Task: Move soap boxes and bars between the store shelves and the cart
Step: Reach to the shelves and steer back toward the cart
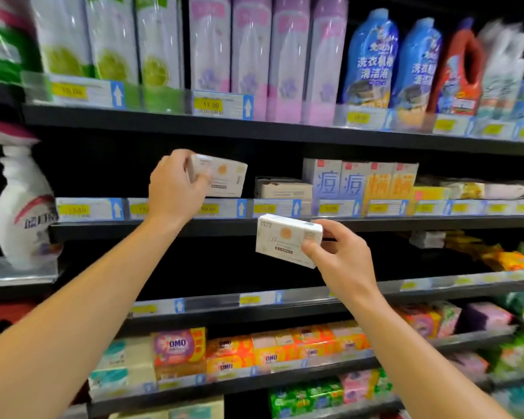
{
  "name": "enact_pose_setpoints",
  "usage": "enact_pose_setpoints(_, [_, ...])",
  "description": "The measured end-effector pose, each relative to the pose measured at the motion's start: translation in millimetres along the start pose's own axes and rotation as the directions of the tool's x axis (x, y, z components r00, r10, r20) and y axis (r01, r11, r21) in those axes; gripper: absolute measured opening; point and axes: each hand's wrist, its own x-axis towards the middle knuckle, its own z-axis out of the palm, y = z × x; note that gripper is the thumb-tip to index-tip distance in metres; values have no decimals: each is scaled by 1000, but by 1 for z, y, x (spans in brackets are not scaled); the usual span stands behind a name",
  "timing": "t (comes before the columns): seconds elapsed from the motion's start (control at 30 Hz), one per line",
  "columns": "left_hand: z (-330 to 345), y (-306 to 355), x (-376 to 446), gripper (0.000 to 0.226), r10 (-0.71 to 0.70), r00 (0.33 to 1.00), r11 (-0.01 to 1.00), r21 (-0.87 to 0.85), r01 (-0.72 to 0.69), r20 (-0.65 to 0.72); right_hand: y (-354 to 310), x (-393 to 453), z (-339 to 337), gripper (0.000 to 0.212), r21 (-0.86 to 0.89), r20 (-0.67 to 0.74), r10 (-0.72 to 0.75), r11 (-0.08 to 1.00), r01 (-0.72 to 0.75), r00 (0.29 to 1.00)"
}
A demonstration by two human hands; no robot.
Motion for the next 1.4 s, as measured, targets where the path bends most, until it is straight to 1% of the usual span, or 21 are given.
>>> enact_pose_setpoints(0.1, [4,1,8,38,-95,994,996,2,95,59,4,6,8,29,25,40,-10,1000,9,999])
enact_pose_setpoints(0.2, [7,6,11,44,-146,986,989,16,145,85,10,10,12,33,30,77,-18,999,16,997])
enact_pose_setpoints(0.3, [11,8,15,35,-176,979,980,108,165,103,17,13,13,36,7,88,-20,1000,20,996])
enact_pose_setpoints(0.4, [16,8,16,29,-195,973,970,173,172,125,22,16,14,35,12,98,-10,1000,9,995])
enact_pose_setpoints(0.7, [15,-1,20,25,-199,965,935,328,135,171,27,20,23,36,50,138,9,999,-16,990])
enact_pose_setpoints(0.77, [15,-4,22,29,-216,955,901,419,115,202,28,19,24,37,51,147,4,999,-11,989])
enact_pose_setpoints(0.83, [13,-4,23,33,-266,930,853,511,105,253,29,18,25,37,52,152,-8,999,0,988])
enact_pose_setpoints(0.9, [12,-3,24,36,-295,910,836,541,97,292,30,18,26,37,53,157,-15,999,7,987])
enact_pose_setpoints(1.0, [10,-2,20,37,-251,901,867,496,47,353,29,18,26,38,50,158,-22,999,14,987])
enact_pose_setpoints(1.1, [10,-4,10,39,-74,909,921,377,-95,410,30,18,26,39,61,151,-19,998,10,988])
enact_pose_setpoints(1.13, [10,-4,6,41,-13,900,925,348,-155,436,30,18,25,39,60,147,-19,998,11,989])
enact_pose_setpoints(1.2, [12,-4,1,44,66,866,892,359,-274,496,33,17,23,39,58,136,-20,998,13,991])
enact_pose_setpoints(1.27, [14,-1,-2,48,72,839,848,411,-336,539,35,17,22,40,58,123,-17,998,10,992])
enact_pose_setpoints(1.4, [19,9,5,57,-40,800,811,487,-324,599,40,16,20,39,56,115,-4,998,-2,993])
